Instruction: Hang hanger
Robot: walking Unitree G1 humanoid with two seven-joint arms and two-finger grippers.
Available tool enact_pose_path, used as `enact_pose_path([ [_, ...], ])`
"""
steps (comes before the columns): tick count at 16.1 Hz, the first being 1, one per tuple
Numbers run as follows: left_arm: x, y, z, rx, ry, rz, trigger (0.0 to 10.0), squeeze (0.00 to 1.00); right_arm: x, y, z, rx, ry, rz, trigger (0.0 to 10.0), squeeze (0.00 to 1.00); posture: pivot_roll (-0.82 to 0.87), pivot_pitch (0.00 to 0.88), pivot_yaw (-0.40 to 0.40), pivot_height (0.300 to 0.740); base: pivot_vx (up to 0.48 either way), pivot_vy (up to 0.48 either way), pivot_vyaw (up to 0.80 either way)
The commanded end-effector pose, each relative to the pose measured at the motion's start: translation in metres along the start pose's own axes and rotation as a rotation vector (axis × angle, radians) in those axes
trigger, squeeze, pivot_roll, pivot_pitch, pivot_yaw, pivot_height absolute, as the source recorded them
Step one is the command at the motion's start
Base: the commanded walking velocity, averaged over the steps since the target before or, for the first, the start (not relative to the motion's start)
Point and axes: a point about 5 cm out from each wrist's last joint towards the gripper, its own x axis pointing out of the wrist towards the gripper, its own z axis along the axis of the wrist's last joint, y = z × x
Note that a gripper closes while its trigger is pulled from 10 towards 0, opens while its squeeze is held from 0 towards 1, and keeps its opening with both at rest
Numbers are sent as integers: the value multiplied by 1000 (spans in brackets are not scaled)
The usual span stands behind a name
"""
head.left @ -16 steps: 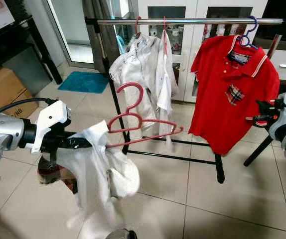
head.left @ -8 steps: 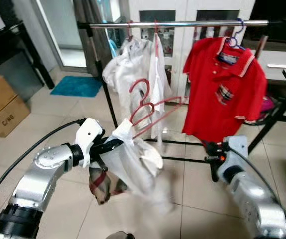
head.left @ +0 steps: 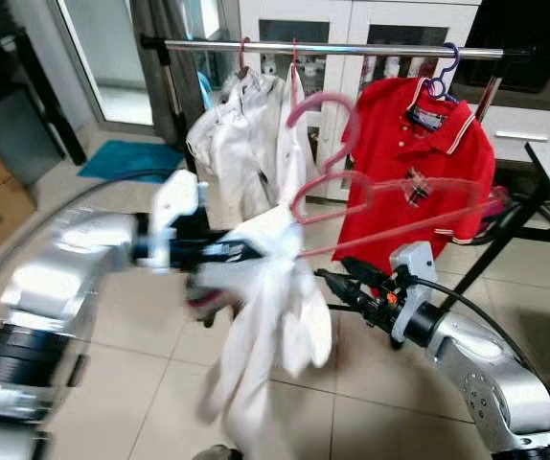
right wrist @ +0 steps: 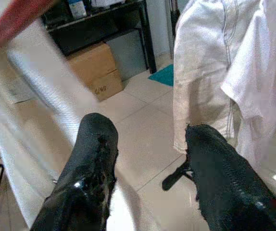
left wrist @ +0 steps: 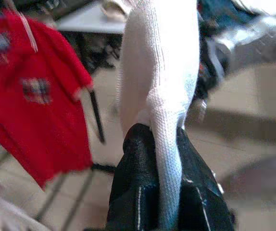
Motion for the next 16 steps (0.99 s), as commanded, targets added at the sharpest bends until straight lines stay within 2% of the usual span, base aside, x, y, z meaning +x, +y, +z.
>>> enact_pose_path([
  [1,-11,1,10,19,-8,-10,0,0,2,5,0,14,-13,54,10000,1000,-71,0,43,740,0,0,0],
  [2,-21,1,13,26,13,-7,0,0,3,20,1,59,-44,161,10000,1000,-60,0,49,740,0,0,0],
  [3,-20,4,20,15,-18,-20,0,0,4,28,7,93,-72,233,10000,1000,-70,0,56,740,0,0,0],
  [4,-10,10,37,35,-70,-88,0,0,2,26,16,90,-93,265,10000,0,-86,0,72,740,0,0,0],
  [6,1,18,45,48,-95,-165,0,0,11,9,13,31,-59,168,10000,0,-112,0,87,740,0,0,0],
  [7,-2,23,47,56,-82,-188,0,0,16,3,15,44,-99,112,10000,0,-108,0,97,740,0,0,0],
  [8,-9,22,51,44,-70,-229,0,0,17,6,19,72,-138,133,10000,0,-119,0,100,740,0,0,0],
  [10,-18,22,50,22,-42,-244,0,0,15,18,19,77,-148,199,10000,0,-112,0,128,740,0,0,0],
  [11,-17,25,51,34,-45,-241,0,0,13,23,16,83,-150,238,10000,0,-97,0,124,740,0,0,0],
  [13,-19,28,58,53,-68,-231,0,0,21,28,11,84,-137,264,549,0,-92,0,136,740,0,0,0],
  [14,-20,29,61,65,-74,-228,0,0,26,31,6,60,-95,265,0,0,-89,0,133,740,0,0,0],
  [16,-21,29,65,79,-85,-230,0,0,33,26,-5,20,3,212,0,0,-90,0,132,740,0,0,0],
])
